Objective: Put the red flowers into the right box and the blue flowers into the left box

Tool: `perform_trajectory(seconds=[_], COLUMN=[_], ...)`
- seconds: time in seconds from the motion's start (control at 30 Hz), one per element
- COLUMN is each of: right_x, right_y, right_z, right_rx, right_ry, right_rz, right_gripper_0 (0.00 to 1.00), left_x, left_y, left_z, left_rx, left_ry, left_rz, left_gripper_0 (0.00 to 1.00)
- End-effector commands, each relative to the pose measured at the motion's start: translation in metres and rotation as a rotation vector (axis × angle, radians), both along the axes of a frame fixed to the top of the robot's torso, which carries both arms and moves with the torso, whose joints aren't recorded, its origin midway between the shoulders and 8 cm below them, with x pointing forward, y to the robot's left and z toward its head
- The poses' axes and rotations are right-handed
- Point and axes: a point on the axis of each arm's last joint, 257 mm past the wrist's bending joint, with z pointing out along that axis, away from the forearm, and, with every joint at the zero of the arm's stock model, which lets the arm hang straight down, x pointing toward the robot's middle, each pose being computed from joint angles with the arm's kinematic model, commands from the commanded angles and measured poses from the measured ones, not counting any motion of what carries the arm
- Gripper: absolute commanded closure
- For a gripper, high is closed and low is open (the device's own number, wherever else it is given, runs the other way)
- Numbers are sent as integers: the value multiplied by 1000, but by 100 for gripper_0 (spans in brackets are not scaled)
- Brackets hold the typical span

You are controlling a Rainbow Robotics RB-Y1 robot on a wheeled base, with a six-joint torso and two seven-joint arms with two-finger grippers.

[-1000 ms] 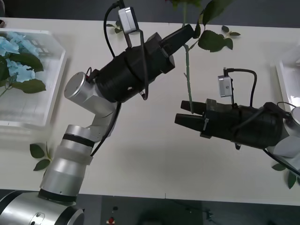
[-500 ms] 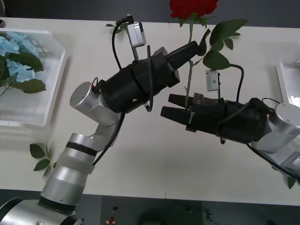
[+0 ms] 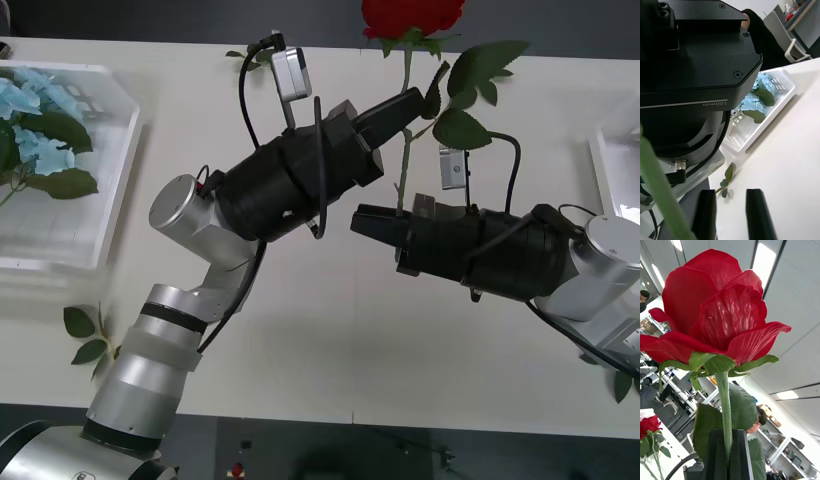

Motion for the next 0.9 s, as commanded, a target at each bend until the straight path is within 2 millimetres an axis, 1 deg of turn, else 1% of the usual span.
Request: perform_trajectory(seconds=[0.03,0.2,0.23,0.27,0.3,0.33,0.37,0.43,0.5,0.57,0.6,0.63,0.7,0.73,0.77,0.87,0.9], right_x=[-1,-2,-2,-2,-2,-3,-3,-3,-2,1,3,7,16,21,24,44,52], right_y=[10,10,10,10,10,11,11,8,4,-3,-9,-20,-38,-53,-61,-108,-128], right_z=[14,17,17,18,18,18,19,22,24,27,28,32,36,39,40,44,45], right_rx=[30,39,42,44,44,48,53,66,71,77,78,79,68,53,41,-82,-133], right_ry=[-16,-12,-10,-9,-9,-5,-2,7,17,32,40,55,71,80,83,43,27], right_rz=[15,18,18,18,18,21,22,23,21,13,7,-7,-36,-58,-70,-161,-201], right_gripper_0=[100,100,100,100,100,100,100,100,100,100,100,100,100,100,100,100,100], left_x=[-7,-5,-4,-3,-3,-1,0,3,6,9,11,13,15,17,18,26,31], left_y=[-2,-1,0,0,1,3,5,11,21,33,41,54,72,85,92,127,140], left_z=[9,10,9,10,10,10,11,11,11,11,10,7,4,0,-2,-17,-25], left_rx=[-11,-12,-12,-14,-14,-18,-17,-19,-26,-35,-43,-50,-54,-50,-44,23,64], left_ry=[-43,-41,-39,-39,-39,-36,-38,-38,-30,-21,-12,1,13,19,22,20,18], left_rz=[9,14,16,19,21,26,30,38,40,43,45,47,52,59,63,109,138], left_gripper_0=[100,99,95,82,76,64,55,44,41,41,41,40,41,40,41,41,41])
